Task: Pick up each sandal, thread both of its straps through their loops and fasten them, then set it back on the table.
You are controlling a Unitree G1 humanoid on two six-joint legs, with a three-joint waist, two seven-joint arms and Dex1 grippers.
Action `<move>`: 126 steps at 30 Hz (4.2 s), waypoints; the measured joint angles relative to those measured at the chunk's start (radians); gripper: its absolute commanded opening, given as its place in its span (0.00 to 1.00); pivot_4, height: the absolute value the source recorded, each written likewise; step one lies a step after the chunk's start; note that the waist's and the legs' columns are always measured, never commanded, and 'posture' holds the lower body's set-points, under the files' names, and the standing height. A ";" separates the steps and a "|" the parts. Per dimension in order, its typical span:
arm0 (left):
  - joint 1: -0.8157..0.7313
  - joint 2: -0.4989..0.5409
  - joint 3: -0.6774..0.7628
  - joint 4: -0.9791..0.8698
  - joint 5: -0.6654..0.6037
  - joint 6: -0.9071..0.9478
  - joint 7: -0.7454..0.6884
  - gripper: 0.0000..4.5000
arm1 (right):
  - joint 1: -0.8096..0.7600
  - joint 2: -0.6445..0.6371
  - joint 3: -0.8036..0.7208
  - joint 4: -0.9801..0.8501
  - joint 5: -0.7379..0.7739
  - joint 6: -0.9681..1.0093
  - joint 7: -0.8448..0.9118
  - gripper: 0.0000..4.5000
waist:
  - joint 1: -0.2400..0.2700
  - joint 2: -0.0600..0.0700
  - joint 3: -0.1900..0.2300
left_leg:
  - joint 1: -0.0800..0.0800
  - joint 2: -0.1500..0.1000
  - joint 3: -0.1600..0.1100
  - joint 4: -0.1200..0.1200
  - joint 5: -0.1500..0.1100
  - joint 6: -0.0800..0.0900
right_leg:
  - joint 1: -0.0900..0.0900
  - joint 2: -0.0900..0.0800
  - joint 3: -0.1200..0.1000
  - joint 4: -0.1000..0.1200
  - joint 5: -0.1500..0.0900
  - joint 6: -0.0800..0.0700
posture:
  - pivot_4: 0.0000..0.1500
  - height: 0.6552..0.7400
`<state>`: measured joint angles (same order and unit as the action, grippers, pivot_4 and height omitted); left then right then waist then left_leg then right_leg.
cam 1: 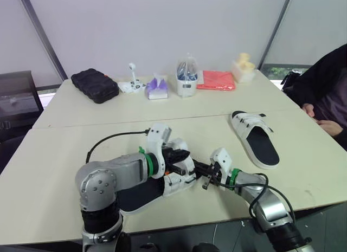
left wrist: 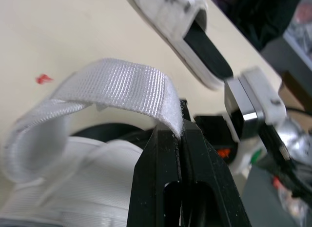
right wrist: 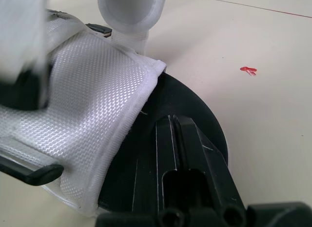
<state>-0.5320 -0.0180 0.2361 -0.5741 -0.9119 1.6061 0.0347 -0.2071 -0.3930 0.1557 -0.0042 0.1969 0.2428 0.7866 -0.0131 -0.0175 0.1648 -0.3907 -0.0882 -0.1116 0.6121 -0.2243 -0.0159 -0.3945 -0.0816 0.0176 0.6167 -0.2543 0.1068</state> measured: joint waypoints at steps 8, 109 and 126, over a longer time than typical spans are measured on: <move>0.033 0.002 0.012 -0.027 -0.046 0.000 0.046 0.01 | 0.011 0.002 0.001 -0.019 0.000 0.012 0.000 0.00 | 0.001 0.000 0.000 | 0.000 0.000 0.000 0.000 0.000 0.000 | 0.000 0.000 0.000 0.000 0.000 0.000 | 1.00 1.00; 0.048 0.143 -0.133 0.043 -0.211 0.000 0.146 0.01 | 0.017 0.021 0.001 -0.033 0.000 0.034 -0.001 0.00 | -0.001 0.000 0.000 | 0.000 0.000 0.000 0.000 0.000 0.000 | 0.000 0.001 0.000 0.000 -0.001 -0.002 | 1.00 1.00; 0.110 0.164 -0.013 0.060 -0.257 -0.054 0.078 0.01 | 0.019 0.025 0.002 -0.033 0.001 0.034 -0.002 0.00 | -0.003 0.000 0.000 | 0.000 0.001 0.000 -0.001 0.000 0.000 | -0.001 0.001 0.001 0.000 -0.001 -0.002 | 1.00 1.00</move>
<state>-0.4217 0.1459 0.2227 -0.5139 -1.1691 1.5525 0.1132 -0.1884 -0.3678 0.1579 -0.0376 0.1975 0.2765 0.7844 -0.0165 -0.0174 0.1646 -0.3905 -0.0875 -0.1116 0.6115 -0.2246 -0.0163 -0.3955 -0.0808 0.0182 0.6171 -0.2552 0.1050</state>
